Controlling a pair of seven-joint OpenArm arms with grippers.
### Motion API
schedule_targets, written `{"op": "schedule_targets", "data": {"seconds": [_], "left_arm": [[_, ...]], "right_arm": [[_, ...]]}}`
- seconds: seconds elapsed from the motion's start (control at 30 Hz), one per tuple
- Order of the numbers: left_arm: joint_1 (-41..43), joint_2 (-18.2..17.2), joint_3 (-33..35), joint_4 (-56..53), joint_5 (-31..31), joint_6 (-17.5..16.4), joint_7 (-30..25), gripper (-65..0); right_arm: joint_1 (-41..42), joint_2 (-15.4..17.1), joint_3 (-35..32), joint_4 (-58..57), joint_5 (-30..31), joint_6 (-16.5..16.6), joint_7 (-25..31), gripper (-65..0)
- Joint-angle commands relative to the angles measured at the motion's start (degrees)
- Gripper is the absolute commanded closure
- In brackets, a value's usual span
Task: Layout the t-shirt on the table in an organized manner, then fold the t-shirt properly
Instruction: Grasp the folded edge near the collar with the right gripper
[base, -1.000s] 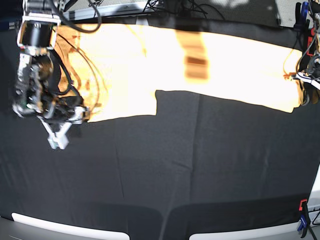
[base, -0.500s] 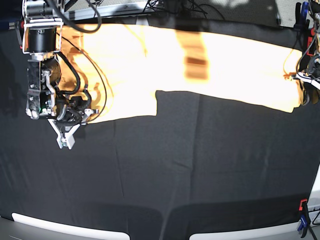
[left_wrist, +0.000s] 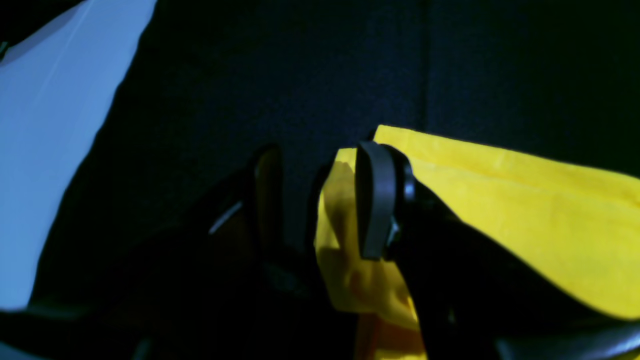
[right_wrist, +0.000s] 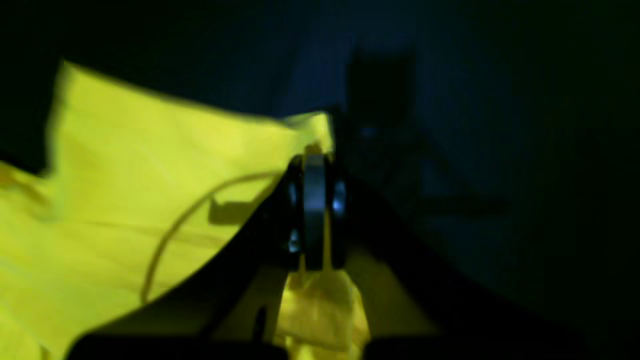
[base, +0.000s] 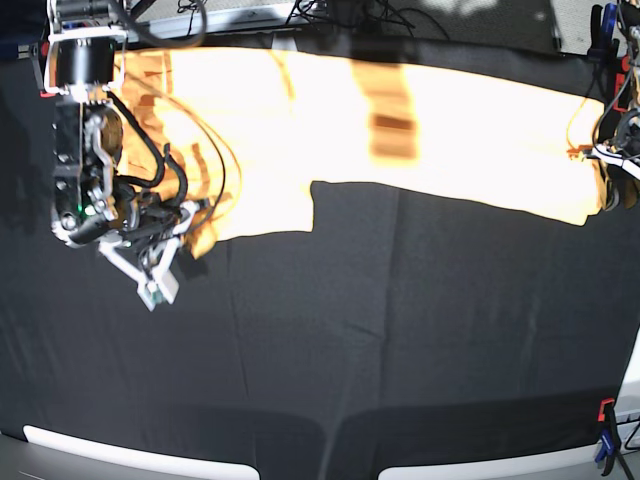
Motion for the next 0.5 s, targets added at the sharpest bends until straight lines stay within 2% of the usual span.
{"op": "schedule_targets", "data": {"seconds": [0.0,0.47], "left_arm": [[-0.31,-1.14,-0.52,1.09,-0.59,0.24,-1.60,-22.0],[-0.31,-1.14,-0.52,1.09,-0.57,0.24,-1.57,-22.0]], "right_arm": [[-0.87,0.59,0.28,2.99,0.07,0.11,0.22,0.0],[-24.61,0.44,0.26,29.53,0.09,-1.29,3.41,0.0]]}}
